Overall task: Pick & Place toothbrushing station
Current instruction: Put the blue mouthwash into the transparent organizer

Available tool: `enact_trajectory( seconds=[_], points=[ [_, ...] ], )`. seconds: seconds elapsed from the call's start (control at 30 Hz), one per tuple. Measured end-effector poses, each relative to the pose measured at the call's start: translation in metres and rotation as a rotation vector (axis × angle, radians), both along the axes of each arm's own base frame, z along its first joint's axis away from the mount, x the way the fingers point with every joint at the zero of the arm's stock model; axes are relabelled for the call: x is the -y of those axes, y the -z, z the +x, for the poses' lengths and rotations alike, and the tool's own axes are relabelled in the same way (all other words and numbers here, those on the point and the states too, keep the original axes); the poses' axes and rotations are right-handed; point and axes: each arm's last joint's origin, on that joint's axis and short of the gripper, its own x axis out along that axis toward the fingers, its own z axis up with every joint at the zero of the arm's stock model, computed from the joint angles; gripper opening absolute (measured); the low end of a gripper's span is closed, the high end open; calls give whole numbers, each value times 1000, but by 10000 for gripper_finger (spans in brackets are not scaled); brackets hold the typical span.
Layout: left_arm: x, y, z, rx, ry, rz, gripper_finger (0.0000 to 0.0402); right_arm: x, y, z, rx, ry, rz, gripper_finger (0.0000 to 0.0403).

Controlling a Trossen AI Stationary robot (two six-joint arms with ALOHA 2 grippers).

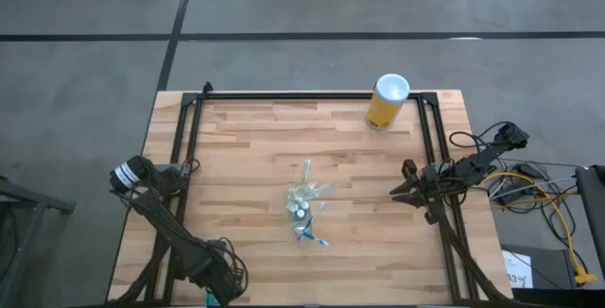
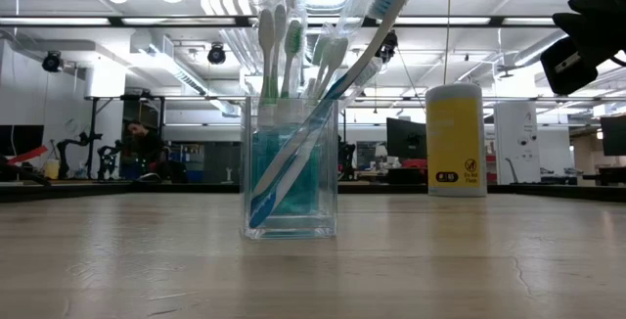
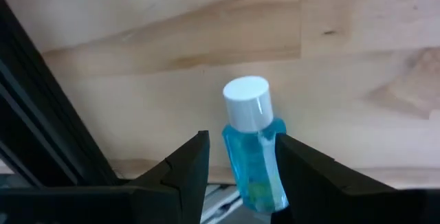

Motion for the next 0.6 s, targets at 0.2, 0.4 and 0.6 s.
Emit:
enact_trajectory(
  seconds=[0.2, 0.4, 0.6],
  points=[
    [1, 8, 2, 21, 6, 46, 170, 0, 0, 0, 0, 0, 0, 75],
    [-3, 15, 0, 30, 9, 84, 170, 0, 0, 0, 0, 0, 0, 75],
    [-3, 17, 0, 37, 8, 82, 166, 0, 0, 0, 0, 0, 0, 75]
  ],
)
